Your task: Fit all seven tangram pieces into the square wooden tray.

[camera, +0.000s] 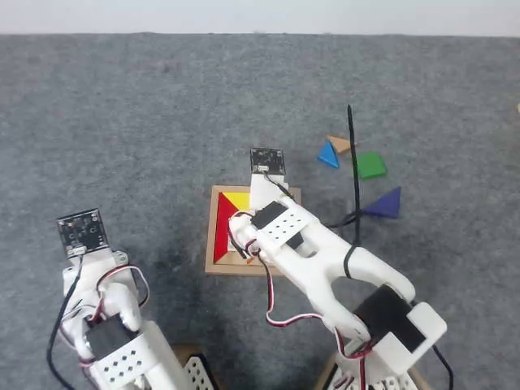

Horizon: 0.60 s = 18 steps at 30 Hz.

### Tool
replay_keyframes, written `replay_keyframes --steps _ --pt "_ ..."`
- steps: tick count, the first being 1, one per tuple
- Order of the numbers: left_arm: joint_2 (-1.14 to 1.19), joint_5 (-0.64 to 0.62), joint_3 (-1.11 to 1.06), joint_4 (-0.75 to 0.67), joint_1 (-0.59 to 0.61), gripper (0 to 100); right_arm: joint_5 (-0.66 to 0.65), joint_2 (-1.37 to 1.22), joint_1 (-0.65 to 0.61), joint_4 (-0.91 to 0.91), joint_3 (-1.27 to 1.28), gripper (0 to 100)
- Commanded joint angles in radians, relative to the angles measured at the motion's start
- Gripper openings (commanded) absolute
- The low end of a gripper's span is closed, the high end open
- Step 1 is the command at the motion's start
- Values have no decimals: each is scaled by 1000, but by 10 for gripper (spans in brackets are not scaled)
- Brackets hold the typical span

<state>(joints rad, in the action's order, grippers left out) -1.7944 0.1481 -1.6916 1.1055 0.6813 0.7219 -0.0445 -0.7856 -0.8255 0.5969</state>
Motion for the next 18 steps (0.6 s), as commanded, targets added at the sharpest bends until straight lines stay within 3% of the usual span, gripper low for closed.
replay_keyframes --steps 1,12,18 --pt "-5 9 7 -5 0 15 5 -31 -2 5 -23 151" --pt "-5 9 7 -5 0 15 -66 -102 13 39 -40 79" --pt "-5 9 7 -5 0 15 -124 38 88 -54 -41 54"
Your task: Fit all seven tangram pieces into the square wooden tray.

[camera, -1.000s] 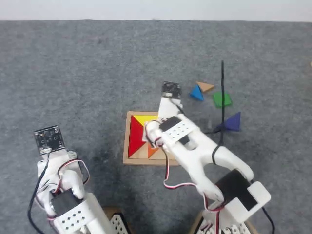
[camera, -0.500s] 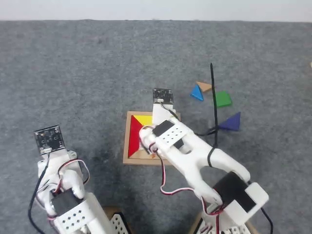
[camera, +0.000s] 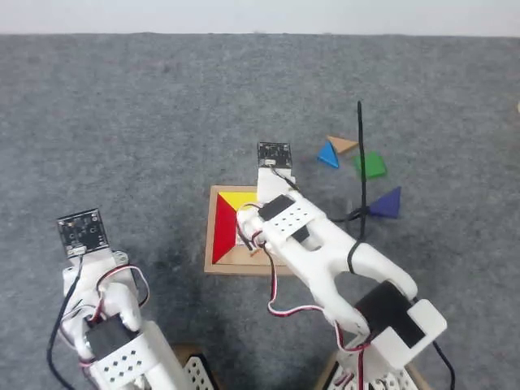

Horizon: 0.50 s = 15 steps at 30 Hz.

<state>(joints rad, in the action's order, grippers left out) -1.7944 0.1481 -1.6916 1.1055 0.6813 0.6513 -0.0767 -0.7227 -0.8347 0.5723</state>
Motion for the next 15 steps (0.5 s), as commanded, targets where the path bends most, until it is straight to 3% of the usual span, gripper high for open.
replay_keyframes --steps 1,10,15 --pt "-5 9 7 -5 0 15 -66 113 36 -79 -17 54" --pt "-5 9 7 -5 0 15 -158 340 199 -254 -9 58" --pt "-5 9 7 -5 0 15 -152 288 134 -208 -15 106"
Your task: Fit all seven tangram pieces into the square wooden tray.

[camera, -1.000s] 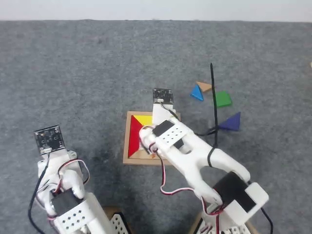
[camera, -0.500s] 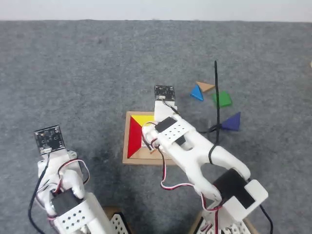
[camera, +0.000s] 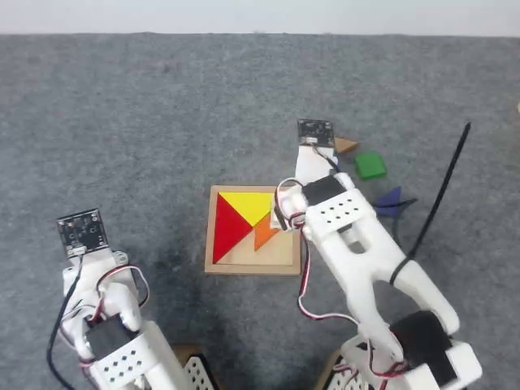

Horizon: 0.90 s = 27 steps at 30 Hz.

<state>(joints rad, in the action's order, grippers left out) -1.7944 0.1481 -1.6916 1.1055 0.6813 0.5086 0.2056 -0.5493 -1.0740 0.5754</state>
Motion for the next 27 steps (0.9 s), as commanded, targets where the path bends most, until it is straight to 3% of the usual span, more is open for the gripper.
replay_keyframes --steps 1,4,7,16,23,27 --pt "-5 9 7 -5 0 15 -8 -13 -67 59 -18 139" --pt "-5 9 7 -5 0 15 12 -70 -128 159 -18 258" --pt "-5 9 7 -5 0 15 173 -128 -134 262 -18 328" --pt "-5 9 7 -5 0 15 328 -278 -122 389 -32 331" --pt "-5 9 7 -5 0 15 324 -397 -122 292 -127 134" --pt "-5 9 7 -5 0 15 250 -441 -120 174 -186 114"
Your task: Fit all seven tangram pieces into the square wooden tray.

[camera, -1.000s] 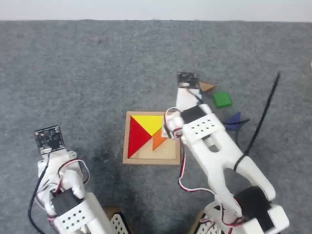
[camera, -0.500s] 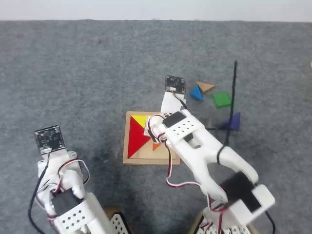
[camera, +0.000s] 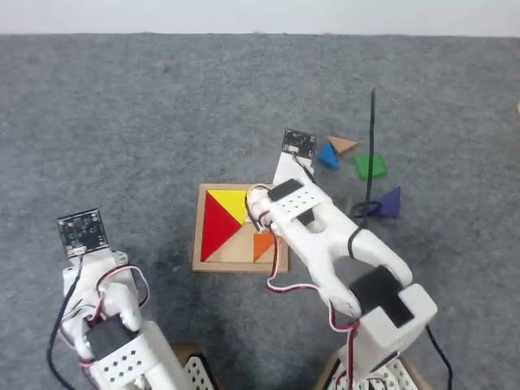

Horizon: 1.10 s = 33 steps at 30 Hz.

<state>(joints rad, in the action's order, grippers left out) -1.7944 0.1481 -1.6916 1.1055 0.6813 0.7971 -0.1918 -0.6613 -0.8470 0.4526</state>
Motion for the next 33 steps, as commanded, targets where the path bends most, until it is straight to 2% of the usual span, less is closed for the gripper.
replay_keyframes --steps 1,8,13,17,24,31,33 --pt "-5 9 7 -5 0 15 -40 -47 -8 -79 -75 114" --pt "-5 9 7 -5 0 15 -63 -45 4 -189 -170 111" --pt "-5 9 7 -5 0 15 -25 -16 21 -197 -216 111" --pt "-5 9 7 -5 0 15 0 68 -15 -199 -209 111" --pt "-5 9 7 -5 0 15 12 165 -122 -85 -81 117" --pt "-5 9 7 -5 0 15 17 151 -130 -7 15 121" --pt "-5 9 7 -5 0 15 17 148 -139 -15 17 154"
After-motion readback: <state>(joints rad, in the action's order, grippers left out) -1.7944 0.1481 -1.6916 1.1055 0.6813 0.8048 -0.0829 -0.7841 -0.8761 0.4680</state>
